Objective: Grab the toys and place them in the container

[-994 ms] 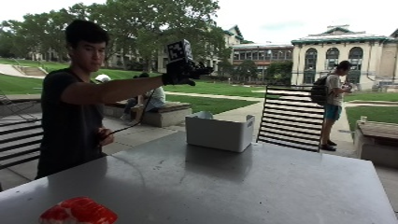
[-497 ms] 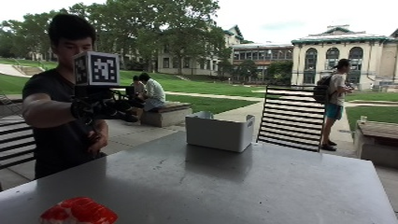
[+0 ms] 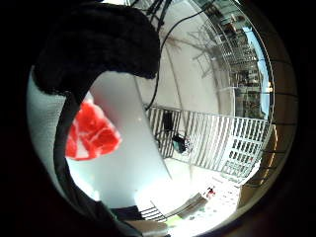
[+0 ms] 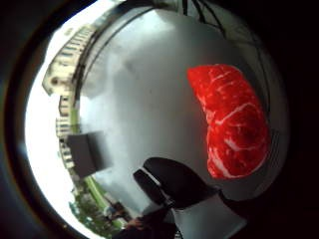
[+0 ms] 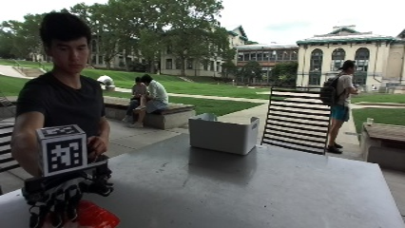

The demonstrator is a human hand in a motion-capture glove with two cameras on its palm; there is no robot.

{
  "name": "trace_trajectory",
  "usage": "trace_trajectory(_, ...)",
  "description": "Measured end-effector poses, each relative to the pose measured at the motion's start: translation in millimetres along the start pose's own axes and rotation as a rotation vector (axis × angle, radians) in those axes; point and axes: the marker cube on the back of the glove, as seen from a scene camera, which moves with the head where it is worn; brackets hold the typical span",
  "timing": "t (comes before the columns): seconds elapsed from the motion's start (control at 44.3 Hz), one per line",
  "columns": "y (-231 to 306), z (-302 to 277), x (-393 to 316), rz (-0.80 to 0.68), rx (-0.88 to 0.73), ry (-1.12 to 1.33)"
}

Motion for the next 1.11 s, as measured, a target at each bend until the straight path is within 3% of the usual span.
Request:
trace_trajectory(0.452,1,58,3,0.027,-0.093,-0.057)
trace_trajectory(0.79,10,32,-3,0.025,0.039,-0.036)
trace_trajectory(1.107,10,-4,-41,0.045,-0.001,-0.065)
